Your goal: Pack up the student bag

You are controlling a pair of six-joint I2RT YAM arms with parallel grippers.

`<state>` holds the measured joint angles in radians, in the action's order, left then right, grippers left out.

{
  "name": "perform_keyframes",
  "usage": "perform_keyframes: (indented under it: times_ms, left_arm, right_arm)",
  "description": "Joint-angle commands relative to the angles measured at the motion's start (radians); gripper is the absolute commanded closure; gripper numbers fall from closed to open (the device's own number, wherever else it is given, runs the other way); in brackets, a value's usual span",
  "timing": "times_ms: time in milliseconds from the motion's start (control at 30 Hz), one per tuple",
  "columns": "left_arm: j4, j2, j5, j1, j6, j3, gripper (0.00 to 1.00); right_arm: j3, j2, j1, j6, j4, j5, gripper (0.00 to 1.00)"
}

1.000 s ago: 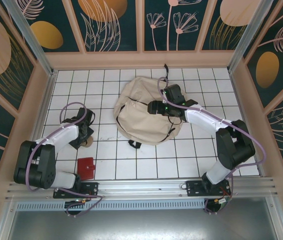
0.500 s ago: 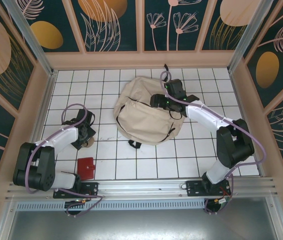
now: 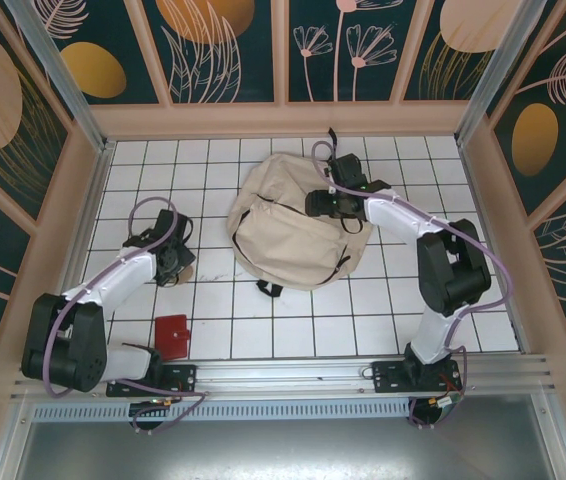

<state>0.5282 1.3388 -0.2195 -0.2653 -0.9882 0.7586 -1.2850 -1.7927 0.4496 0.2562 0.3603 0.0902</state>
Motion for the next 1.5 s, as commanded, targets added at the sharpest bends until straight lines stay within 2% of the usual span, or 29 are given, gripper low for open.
perform_keyframes:
  times_ms: [0,133,300,400,433,500,667,733,967,1100,1333,1467]
  left_arm:
    - [0.030,-0.012,-0.022,-0.070,0.060,0.105,0.57]
    - [-0.012,0.005,0.021,-0.163,0.118,0.176,0.59]
    - [-0.101,0.043,0.140,-0.275,0.242,0.208,0.60]
    - [-0.138,0.075,0.171,-0.326,0.287,0.208,0.60]
    - [-0.146,0.088,0.180,-0.340,0.298,0.209,0.61]
    - [-0.162,0.107,0.202,-0.366,0.319,0.240,0.61]
    - [-0.240,0.119,0.291,-0.424,0.360,0.237,0.62]
    - [-0.259,0.128,0.321,-0.442,0.372,0.240,0.62]
    - [-0.267,0.207,0.383,-0.516,0.423,0.276,0.62]
    - [-0.251,0.259,0.397,-0.529,0.451,0.304,0.62]
    - [-0.216,0.331,0.370,-0.530,0.488,0.398,0.63]
    - [-0.143,0.426,0.283,-0.529,0.476,0.479,0.63]
  right_arm:
    - [-0.073,-0.033,-0.032,-0.013,0.041,0.089,0.24]
    - [-0.152,-0.108,-0.029,0.035,0.052,0.098,0.28]
    - [-0.220,-0.183,-0.029,-0.007,0.088,0.165,0.31]
    - [-0.262,-0.222,-0.027,-0.030,0.118,0.176,0.32]
    - [-0.274,-0.232,-0.026,-0.033,0.126,0.170,0.35]
    - [-0.296,-0.243,-0.027,-0.031,0.140,0.152,0.46]
    - [-0.323,-0.224,-0.026,-0.022,0.143,0.125,0.88]
    - [-0.335,-0.208,-0.026,-0.013,0.139,0.112,1.00]
    - [-0.341,-0.135,-0.023,0.025,0.113,0.155,1.00]
    - [-0.328,-0.102,-0.024,0.041,0.096,0.210,1.00]
    - [-0.275,-0.046,-0.019,0.052,0.075,0.308,1.00]
    - [-0.260,-0.032,-0.017,0.055,0.067,0.319,1.00]
